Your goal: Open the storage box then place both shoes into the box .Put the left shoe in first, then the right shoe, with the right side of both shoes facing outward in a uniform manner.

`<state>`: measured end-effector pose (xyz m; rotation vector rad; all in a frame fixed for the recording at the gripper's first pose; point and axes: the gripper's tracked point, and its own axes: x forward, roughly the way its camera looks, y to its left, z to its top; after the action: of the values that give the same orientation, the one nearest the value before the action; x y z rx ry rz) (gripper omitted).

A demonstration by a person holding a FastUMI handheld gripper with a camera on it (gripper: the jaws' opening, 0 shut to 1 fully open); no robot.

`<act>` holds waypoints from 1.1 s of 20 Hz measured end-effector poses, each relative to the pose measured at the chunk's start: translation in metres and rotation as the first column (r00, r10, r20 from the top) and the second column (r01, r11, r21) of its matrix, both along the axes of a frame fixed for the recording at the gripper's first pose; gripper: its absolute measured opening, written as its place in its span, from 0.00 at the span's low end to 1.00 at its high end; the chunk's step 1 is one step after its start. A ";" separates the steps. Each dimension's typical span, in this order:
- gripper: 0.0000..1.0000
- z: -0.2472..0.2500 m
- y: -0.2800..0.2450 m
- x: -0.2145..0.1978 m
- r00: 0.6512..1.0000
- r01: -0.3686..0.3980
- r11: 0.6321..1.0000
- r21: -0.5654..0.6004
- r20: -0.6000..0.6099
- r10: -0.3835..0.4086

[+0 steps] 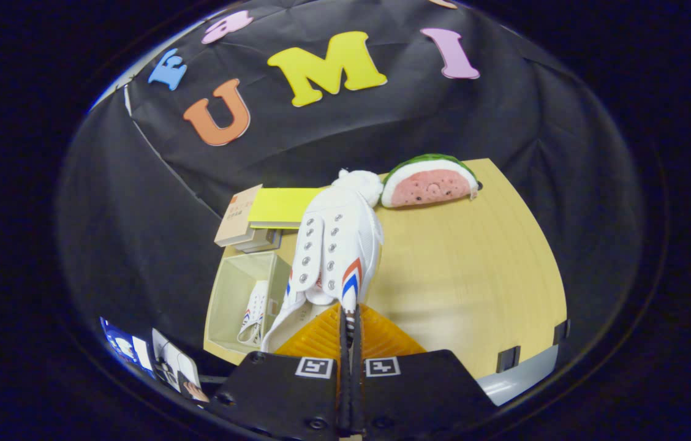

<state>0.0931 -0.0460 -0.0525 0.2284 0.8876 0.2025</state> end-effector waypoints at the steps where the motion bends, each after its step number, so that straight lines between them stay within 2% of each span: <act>1: 0.06 -0.001 0.018 -0.001 1.000 -0.019 1.000 -0.006 0.005 0.019; 7: 0.06 -0.033 0.118 -0.005 0.993 -0.108 0.994 0.027 -0.051 0.109; 13: 0.06 -0.078 0.207 0.000 0.984 -0.126 0.987 0.099 -0.112 0.137; 17: 0.06 -0.113 0.237 0.004 0.988 -0.085 0.994 0.073 -0.124 0.094; 20: 0.06 -0.134 0.236 0.011 0.990 0.004 0.999 0.045 -0.142 0.002; 22: 0.06 -0.147 0.236 0.013 0.989 0.031 0.999 0.015 -0.147 -0.028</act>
<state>0.1059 0.1896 -0.2000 0.2744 1.0281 0.1672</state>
